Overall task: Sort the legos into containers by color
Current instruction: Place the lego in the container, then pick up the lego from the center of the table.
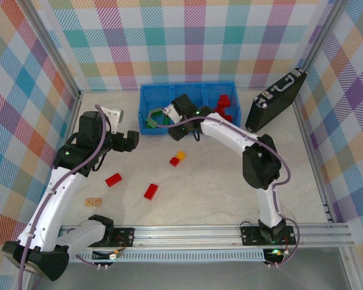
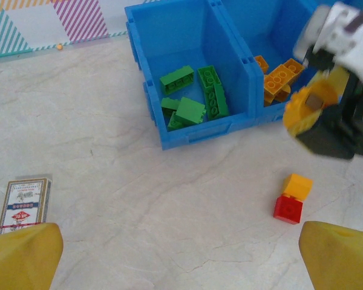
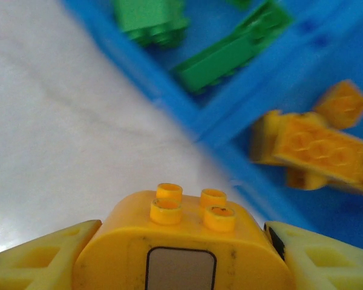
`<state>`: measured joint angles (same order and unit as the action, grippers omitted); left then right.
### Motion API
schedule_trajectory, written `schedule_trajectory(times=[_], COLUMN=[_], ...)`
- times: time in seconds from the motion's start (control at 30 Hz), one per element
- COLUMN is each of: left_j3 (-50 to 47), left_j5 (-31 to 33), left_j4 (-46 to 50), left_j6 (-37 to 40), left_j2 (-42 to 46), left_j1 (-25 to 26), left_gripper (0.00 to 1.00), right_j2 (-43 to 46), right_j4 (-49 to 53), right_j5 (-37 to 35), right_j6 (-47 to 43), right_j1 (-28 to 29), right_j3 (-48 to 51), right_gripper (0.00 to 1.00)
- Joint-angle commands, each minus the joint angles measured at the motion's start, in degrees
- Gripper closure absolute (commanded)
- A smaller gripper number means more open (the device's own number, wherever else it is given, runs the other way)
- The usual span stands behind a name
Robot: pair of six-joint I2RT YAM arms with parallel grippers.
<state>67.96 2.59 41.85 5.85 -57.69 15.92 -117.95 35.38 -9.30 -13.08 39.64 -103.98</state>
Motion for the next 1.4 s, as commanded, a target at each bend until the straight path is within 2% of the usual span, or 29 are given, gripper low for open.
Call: schedule_trajectory(times=[0.0,0.27,0.47,0.73,0.9,1.03,1.13,1.23,1.37], left_j3=[0.1,0.1,0.2,0.4,0.3,0.7,0.7,0.9,1.0], left_j5=[0.0,0.2,0.1,-0.8,-1.7,-3.0,-3.1,-3.0,-3.3], left_j4=[0.2,0.3,0.3,0.3,0.0,0.2,0.2,0.2,0.1], left_j6=[0.6,0.7,0.7,0.6,0.3,-0.2,-0.4,-0.5,-1.1], left_j2=[-0.1,-0.8,-1.4,-1.3,-0.7,-1.6,-1.7,-1.7,-1.5], left_j1=[-0.5,-0.5,-0.6,-0.6,-0.6,-0.7,-0.7,-0.7,-0.8], left_gripper=[0.00,0.00,0.00,0.00,0.00,0.00,0.00,0.00,0.00], right_j2=[-2.2,-12.0,-15.5,-13.4,-9.0,-7.0,-4.3,-0.8,5.1], right_j4=[-2.6,-3.6,-4.1,-3.1,-0.9,5.4,9.7,13.2,12.1], right_j5=[-1.9,-3.2,-3.2,-3.8,-5.5,-9.4,-10.4,-12.3,-10.6], right_j6=[-3.1,-7.7,-8.3,-7.9,-4.6,0.1,9.8,20.8,34.2], right_j1=[-2.7,-6.1,-6.4,-6.4,-6.1,-4.9,-3.7,-2.4,-0.5], right_j3=[-2.6,-13.1,-15.6,-16.9,-16.2,-19.8,-19.2,-15.0,-5.9], right_gripper=[0.44,0.42,0.31,0.12,0.10,0.09,0.08,0.06,0.06])
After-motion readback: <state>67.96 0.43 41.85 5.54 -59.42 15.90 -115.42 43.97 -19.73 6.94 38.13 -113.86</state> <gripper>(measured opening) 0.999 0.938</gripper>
